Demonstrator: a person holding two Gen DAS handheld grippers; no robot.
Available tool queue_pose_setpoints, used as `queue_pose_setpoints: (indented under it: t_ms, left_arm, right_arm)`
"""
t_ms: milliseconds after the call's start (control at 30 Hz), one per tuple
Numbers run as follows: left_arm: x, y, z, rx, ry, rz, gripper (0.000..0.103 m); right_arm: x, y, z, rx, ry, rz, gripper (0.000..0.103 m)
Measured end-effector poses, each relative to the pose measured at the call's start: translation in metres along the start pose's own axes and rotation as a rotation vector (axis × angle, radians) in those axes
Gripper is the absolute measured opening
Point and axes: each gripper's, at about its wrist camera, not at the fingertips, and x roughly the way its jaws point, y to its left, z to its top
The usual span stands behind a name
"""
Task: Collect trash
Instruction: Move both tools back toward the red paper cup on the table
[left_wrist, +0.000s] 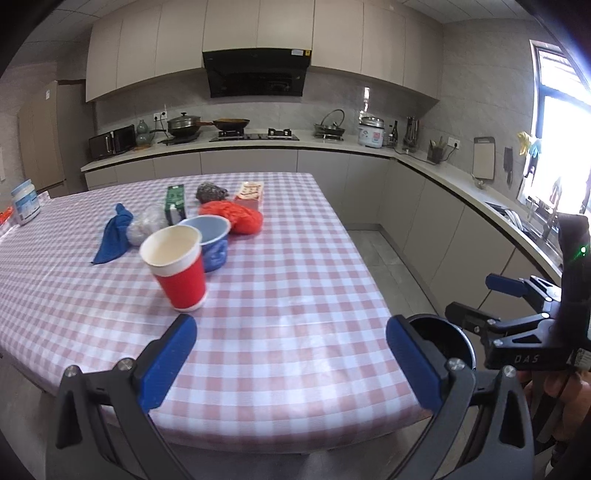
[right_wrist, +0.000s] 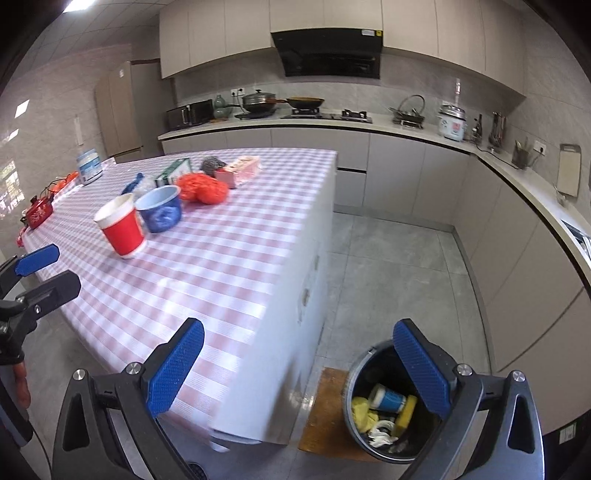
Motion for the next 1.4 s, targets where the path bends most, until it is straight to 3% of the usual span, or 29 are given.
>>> queue_pose_setpoints:
  t_ms: [300, 667, 900, 1133, 1400]
  left_arm:
    - [-0.014, 0.080, -0.004, -0.047, -0.015, 0.062, 0.103]
    - [-0.016, 0.183, -0.009, -0.056, -0.004, 0.113, 0.103]
    - [-0.007, 0.236, -0.013, -0.079, 0.011, 0.139, 0.103]
    - [0.015, 0.263, -0.005, -0.088, 0.028, 0.135, 0.103]
    - [0.035, 0.261, 0.004, -0.077, 0.038, 0.092, 0.103]
  right_arm:
    - [0.010, 0.066, 0.023, -0.040, -0.058, 0.024, 0.103]
    - [0.055, 0.164, 0.049, -0.032, -0.060, 0.095, 0.103]
    - [0.091, 0.229, 0.066, -0.046, -0.040, 0.059, 0.103]
    - [0.139, 0.255, 0.083, -0.030, -0.005, 0.026, 0.103]
    - [0.168, 0.254, 0.090, -0.029, 0.018, 0.029, 0.100]
